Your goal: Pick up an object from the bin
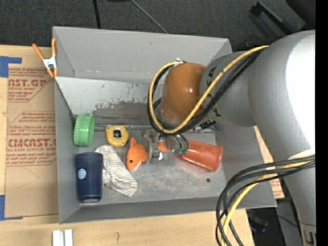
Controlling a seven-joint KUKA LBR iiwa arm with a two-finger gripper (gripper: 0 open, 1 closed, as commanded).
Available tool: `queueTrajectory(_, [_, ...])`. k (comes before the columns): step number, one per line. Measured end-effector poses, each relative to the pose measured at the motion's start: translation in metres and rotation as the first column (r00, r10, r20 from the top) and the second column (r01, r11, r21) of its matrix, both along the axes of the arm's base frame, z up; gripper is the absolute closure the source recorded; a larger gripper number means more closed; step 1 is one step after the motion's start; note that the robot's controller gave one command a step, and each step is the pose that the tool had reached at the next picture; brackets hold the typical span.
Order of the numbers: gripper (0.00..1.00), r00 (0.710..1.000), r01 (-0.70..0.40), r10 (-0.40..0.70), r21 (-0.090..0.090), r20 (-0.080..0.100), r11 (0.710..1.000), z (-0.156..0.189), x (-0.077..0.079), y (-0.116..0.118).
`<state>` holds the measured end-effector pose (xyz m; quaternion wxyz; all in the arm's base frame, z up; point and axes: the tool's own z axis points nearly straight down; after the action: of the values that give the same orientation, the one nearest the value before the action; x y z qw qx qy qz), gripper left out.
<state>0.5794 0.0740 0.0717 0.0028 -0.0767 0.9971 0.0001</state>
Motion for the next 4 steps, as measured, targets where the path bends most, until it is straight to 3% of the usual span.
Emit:
queueTrajectory(1, [1.0,1.0,0.001,-0.001,0.0,0.0,1.0,0.0,0.0,0.0])
queueTrajectory(2, [1.0,1.0,-0.009,0.009,-0.001,-0.012,1.0,0.039,-0.025,-0.007])
queueTrajectory(3, [1.0,1.0,-0.004,0.004,-0.001,-0.005,1.0,0.103,-0.013,0.012])
queueTrajectory(4, [0.0,1.0,-0.025,0.025,0.001,-0.009,1.0,0.062,-0.078,0.042])
